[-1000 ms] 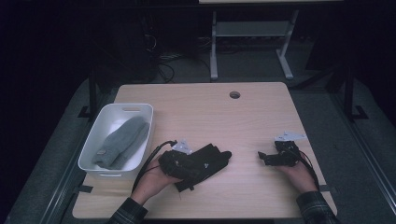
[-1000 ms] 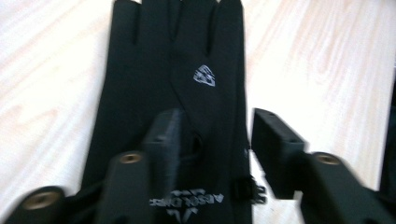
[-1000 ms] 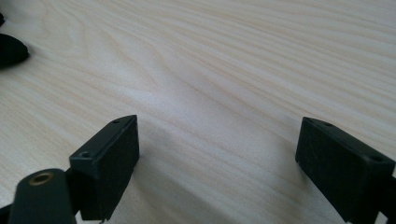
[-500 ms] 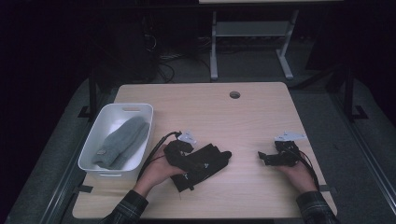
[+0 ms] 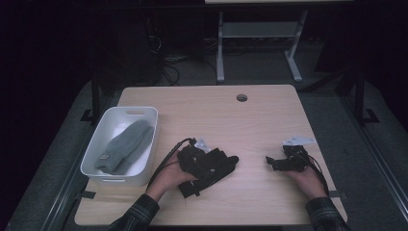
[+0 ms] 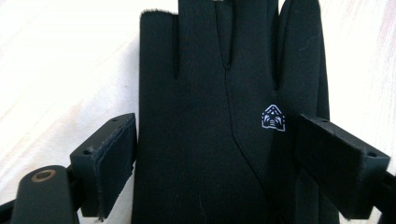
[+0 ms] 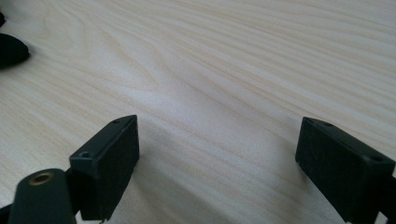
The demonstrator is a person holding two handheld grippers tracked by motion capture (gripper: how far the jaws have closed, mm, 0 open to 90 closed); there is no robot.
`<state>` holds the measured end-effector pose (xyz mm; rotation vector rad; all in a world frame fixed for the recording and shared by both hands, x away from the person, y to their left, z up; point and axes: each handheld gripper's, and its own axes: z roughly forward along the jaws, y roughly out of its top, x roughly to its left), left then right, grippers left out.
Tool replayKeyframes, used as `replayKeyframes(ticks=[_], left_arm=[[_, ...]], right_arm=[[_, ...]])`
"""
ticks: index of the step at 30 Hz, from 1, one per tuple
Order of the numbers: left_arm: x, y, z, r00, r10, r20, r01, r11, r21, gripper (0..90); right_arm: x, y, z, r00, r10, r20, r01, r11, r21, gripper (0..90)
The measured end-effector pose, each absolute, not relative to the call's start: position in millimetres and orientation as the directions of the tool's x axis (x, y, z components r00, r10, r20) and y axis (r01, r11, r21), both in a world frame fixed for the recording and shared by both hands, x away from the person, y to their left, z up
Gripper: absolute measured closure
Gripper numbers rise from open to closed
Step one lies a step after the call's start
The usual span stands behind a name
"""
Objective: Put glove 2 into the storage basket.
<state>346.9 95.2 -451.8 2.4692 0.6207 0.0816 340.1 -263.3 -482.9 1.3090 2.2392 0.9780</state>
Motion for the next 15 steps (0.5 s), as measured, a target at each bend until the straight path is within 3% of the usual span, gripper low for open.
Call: replayKeyframes(ticks=[12,15], left_arm=[[346.2,96.3,-457.7,0.897,0.436,-0.079,0.406,-0.739,0.538,13.9],[344.6,96.1,-456.8,0.899,0.431,-0.076,0.401,-0.741,0.539,18.0]], right_arm=[[340.0,-263.3,-482.9,-0.505,0.862,0.029,0.608,0.332,0.721,13.3],[340.0,-263.2,-482.8,-0.505,0.862,0.030,0.608,0.332,0.721,13.3]])
